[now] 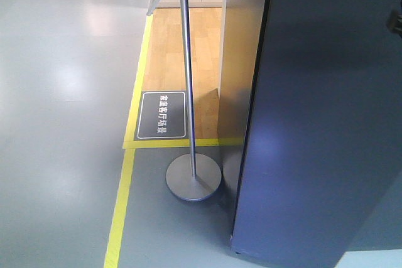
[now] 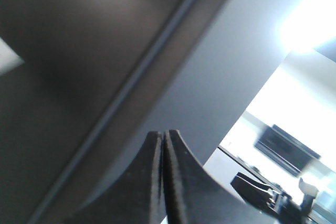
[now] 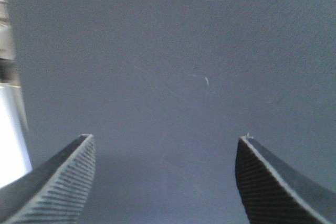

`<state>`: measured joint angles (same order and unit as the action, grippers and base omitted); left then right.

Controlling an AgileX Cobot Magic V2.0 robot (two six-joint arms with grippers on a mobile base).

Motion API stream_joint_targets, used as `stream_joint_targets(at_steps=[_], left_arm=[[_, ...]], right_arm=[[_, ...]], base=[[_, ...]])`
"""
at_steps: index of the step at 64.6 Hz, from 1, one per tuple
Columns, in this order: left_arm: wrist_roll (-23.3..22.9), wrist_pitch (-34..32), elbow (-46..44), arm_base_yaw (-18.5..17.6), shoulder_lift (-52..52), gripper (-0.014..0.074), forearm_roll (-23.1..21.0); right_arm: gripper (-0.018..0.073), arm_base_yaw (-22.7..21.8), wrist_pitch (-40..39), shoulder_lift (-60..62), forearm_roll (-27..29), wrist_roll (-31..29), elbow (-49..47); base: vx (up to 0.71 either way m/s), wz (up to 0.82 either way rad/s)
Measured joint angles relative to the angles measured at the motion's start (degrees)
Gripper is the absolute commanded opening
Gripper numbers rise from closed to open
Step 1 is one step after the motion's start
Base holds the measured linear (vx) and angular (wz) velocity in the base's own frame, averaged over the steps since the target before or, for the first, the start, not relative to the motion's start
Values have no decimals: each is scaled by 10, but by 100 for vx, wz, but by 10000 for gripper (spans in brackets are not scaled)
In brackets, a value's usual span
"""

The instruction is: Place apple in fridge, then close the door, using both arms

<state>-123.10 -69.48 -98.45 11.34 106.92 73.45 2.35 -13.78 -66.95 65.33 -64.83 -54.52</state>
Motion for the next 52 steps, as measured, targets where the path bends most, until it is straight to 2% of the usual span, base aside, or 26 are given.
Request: stream_joint_targets(at_steps=[17, 33, 52], left_arm=[[0, 0, 0, 44, 0, -8, 0], [0, -1, 0, 47, -1, -8, 9], [0, -1, 0, 47, -1, -8, 39]], right_arm=[[540, 0, -41, -139, 19, -3, -104], [540, -2, -47, -205, 54, -2, -179], [540, -8, -55, -267, 62, -17, -232]], base=[[0, 0], [0, 0], [0, 0]])
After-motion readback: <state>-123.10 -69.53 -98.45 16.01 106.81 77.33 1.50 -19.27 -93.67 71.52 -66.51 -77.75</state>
